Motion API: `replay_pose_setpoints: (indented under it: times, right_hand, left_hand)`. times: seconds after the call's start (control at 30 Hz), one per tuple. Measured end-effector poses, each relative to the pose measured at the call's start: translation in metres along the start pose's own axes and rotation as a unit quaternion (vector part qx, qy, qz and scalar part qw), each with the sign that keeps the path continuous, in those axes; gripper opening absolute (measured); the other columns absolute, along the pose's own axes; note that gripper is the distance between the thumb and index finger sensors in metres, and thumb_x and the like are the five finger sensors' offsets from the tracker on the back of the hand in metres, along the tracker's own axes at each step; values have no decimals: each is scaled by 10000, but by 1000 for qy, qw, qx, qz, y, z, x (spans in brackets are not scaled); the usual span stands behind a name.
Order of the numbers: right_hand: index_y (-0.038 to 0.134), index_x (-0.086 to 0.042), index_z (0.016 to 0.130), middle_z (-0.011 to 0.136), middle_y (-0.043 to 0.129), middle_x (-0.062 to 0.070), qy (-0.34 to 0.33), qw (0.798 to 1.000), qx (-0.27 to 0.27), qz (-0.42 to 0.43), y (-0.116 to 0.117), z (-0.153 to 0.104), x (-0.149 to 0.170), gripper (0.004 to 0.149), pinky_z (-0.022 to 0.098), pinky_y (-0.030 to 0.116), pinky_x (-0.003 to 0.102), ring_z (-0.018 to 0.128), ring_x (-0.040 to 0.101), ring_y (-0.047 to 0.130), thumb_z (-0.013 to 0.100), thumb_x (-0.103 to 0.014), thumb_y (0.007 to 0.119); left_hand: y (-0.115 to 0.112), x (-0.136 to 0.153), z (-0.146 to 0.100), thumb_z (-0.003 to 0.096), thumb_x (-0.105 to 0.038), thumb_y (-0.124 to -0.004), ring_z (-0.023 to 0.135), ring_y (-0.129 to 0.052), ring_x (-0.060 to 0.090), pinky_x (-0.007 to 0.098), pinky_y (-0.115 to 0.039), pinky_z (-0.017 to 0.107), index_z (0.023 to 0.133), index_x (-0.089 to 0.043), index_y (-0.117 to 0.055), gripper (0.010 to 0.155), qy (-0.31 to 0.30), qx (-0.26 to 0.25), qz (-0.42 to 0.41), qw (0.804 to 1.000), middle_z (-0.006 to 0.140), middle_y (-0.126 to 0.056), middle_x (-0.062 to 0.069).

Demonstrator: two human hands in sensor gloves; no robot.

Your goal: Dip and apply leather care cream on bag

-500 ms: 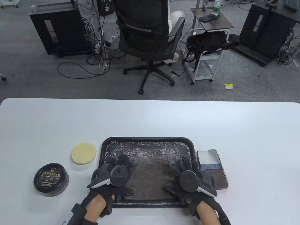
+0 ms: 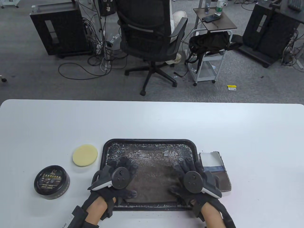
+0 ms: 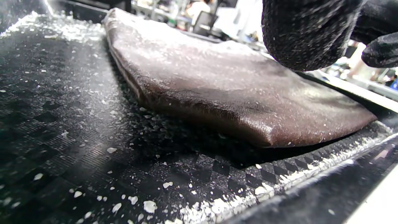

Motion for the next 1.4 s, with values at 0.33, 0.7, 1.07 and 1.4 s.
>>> replay_pose_setpoints:
  times: [0.33,0.7,1.07,1.4]
  right_hand:
    - [444,-254,1134,1189,412,68,31,998,51,25,-31,-22,34,860,754,296,593,1084,384,373,431,-508,869]
    - [513,-260,1118,1179,482,59,146,988,-33,-31,-32,-38,100,842,759,345,589,1079,386,450,405,-421,932]
    - [325,-259,1137,1174,240,123,197,967,-146,61,16,-30,144,971,732,260,623,1031,482,240,403,-443,934]
    - [701,-266,1033,1099,641,47,226,974,-32,-3,1,-24,143,574,742,447,564,1001,414,608,474,-357,795]
  left_hand:
    - [-1,1,0,368,-585,-833,1043,12,227,609,-114,764,1028,-342,-149,981,3,5,-3,1000,1098,-22,-76]
    - [-1,5,-1,366,-577,-840,1068,-60,222,609,-137,766,1039,-347,-218,945,14,18,-12,1000,1120,-107,-78]
    - [9,12,0,361,-575,-844,1074,-84,229,608,-153,771,1045,-335,-242,942,37,20,-9,999,1125,-132,-67]
    - [15,15,8,365,-566,-844,1076,-101,233,606,-165,772,1046,-331,-249,934,62,35,-2,997,1127,-146,-61]
Point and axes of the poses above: the tracker on the back of each hand, its own x axis roughly to the little-finger side, its own z axis roughly from the wrist to the fingertips, y = z × x, the point moved 3 cm from there along z, roughly from the wrist to the fingertips
